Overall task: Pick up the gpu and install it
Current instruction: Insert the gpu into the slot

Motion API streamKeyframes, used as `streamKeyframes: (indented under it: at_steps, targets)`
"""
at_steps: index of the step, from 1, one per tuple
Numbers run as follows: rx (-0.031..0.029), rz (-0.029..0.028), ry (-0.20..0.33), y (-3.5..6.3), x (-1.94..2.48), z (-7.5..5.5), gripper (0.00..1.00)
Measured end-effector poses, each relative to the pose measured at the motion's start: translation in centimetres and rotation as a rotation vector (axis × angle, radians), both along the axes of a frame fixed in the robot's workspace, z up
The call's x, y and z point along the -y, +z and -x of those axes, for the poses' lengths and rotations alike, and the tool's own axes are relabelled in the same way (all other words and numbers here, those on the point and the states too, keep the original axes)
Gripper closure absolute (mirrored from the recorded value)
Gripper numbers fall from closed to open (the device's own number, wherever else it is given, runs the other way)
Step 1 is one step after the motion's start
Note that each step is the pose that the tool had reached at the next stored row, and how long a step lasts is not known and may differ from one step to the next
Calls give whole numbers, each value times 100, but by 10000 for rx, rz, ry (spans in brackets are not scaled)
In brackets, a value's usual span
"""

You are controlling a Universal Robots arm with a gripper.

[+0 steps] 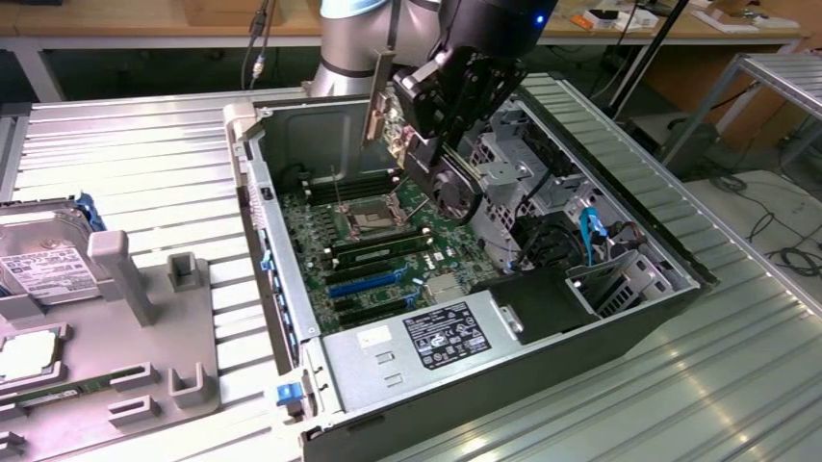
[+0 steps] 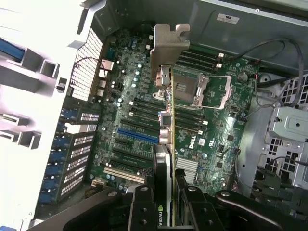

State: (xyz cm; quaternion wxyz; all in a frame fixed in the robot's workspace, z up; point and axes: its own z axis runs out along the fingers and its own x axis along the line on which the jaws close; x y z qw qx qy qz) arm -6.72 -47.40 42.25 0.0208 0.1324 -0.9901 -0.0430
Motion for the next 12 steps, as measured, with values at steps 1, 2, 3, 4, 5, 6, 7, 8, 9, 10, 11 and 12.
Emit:
streamKeyframes:
  at_steps: [1,2,3,4,5,6,7,8,9,10,11,12]
  targets:
    - [0,0,52,0,0,0,73]
    - [0,0,165,0,0,0,73]
    - [0,1,325,0,0,0,73]
    - [0,0,401,0,0,0,73]
    - [0,0,492,0,0,0,73]
    - [0,0,604,0,0,0,73]
    - [0,0,693,0,0,0,73]
    - [0,0,760,0,0,0,73]
    - [0,0,815,0,0,0,73]
    - [0,0,894,0,0,0,73]
    - [0,0,1014,0,0,0,73]
    - [0,1,1078,0,0,0,73]
